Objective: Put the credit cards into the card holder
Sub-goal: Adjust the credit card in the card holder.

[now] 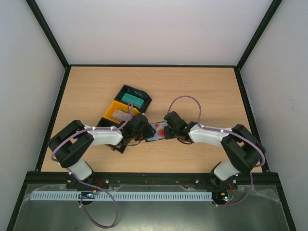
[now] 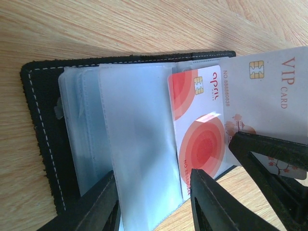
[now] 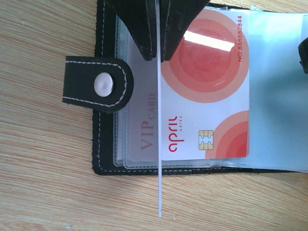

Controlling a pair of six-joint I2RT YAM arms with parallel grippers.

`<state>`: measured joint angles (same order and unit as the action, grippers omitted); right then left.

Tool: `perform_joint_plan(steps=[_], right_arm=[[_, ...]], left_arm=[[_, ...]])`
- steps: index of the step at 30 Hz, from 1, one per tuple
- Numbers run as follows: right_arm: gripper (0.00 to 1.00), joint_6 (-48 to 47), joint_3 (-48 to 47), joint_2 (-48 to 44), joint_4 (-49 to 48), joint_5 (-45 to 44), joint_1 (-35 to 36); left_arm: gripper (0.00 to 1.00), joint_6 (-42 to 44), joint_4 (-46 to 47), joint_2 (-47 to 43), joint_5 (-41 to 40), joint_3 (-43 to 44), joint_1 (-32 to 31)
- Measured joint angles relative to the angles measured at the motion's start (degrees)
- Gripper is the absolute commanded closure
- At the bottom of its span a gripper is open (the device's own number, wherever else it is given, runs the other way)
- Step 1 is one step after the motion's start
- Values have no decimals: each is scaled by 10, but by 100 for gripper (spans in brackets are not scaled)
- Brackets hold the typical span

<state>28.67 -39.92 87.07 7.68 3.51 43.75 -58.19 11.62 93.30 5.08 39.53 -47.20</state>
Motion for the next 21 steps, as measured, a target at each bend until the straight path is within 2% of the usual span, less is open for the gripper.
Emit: perform_joint_plan(steps=[15, 21], right_arm=[[98, -14, -9, 8, 2, -15, 26], [98, -7, -9, 6, 4, -33, 28]], left_arm=[[56, 1, -7, -2, -2, 1, 0], [50, 2, -20, -10, -13, 3, 0]])
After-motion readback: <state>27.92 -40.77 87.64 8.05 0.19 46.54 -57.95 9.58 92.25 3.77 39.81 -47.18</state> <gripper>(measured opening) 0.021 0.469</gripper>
